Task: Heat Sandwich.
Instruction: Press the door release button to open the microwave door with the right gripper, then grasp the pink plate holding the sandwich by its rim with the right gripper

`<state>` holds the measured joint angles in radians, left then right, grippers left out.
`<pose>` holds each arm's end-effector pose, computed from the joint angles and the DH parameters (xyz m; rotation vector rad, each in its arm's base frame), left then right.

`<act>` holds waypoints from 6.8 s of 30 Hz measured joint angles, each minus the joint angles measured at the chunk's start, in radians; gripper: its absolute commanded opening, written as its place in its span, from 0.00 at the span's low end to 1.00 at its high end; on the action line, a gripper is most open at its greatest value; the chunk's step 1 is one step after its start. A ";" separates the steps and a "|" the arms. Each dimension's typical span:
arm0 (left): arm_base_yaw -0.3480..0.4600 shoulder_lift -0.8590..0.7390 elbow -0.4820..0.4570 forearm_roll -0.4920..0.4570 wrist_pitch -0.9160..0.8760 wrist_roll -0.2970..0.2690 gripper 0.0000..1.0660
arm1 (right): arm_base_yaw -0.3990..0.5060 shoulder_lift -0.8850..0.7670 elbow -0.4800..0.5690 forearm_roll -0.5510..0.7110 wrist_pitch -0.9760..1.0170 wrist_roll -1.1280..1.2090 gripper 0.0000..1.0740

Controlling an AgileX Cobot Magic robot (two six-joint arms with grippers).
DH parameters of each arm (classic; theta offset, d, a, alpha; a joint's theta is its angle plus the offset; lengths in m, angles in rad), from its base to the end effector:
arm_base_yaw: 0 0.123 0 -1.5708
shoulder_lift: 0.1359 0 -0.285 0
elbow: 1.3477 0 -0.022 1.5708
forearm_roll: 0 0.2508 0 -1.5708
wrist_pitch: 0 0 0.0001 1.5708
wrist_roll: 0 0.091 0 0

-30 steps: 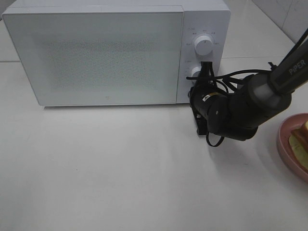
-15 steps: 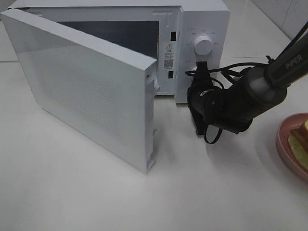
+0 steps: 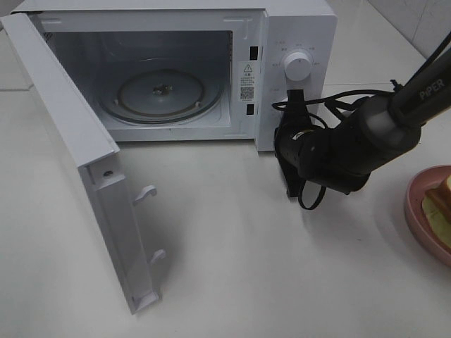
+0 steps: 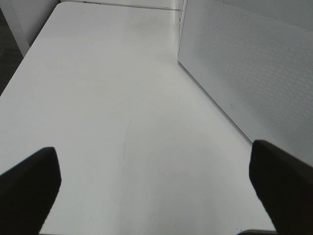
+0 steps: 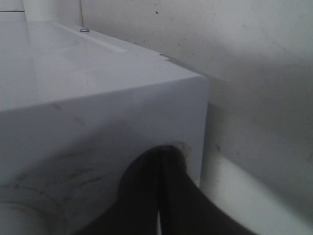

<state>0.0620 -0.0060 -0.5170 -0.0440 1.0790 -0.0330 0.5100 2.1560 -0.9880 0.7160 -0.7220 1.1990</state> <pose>-0.0083 -0.0041 0.2805 -0.0937 2.0368 -0.0344 0.3664 0.1598 0.0871 1.4998 1.5495 0.9591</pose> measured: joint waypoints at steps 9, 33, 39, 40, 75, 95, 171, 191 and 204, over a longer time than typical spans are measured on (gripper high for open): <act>0.000 0.000 0.000 0.000 0.000 0.000 0.94 | -0.001 -0.003 -0.005 0.007 0.016 -0.001 0.00; 0.000 0.000 0.000 0.000 0.000 0.000 0.94 | 0.016 -0.028 0.062 -0.054 -0.054 0.017 0.00; 0.000 0.000 0.000 0.000 0.000 0.000 0.94 | 0.033 -0.081 0.130 -0.065 -0.068 0.017 0.00; 0.000 0.000 0.000 0.000 0.000 0.000 0.94 | 0.035 -0.095 0.143 -0.065 -0.068 0.017 0.00; 0.000 0.000 0.000 0.000 0.000 0.000 0.94 | 0.036 -0.711 0.481 -0.354 0.521 -0.708 0.05; 0.000 0.000 0.000 0.000 0.000 0.000 0.94 | 0.036 -0.877 0.332 -0.477 1.167 -1.501 0.10; 0.000 0.000 0.000 0.000 0.000 0.000 0.94 | -0.306 -0.483 0.152 -0.899 1.438 -1.078 0.84; 0.000 0.000 0.000 0.000 0.000 0.000 0.94 | -0.306 -0.349 0.155 -0.960 1.355 -1.037 0.72; 0.000 0.000 0.000 0.000 0.000 0.000 0.94 | -0.306 -0.349 0.155 -1.088 1.358 -0.878 0.00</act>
<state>0.0620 -0.0060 -0.5170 -0.0440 1.0790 -0.0330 0.2040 1.8070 -0.8330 -0.3720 0.6360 0.3210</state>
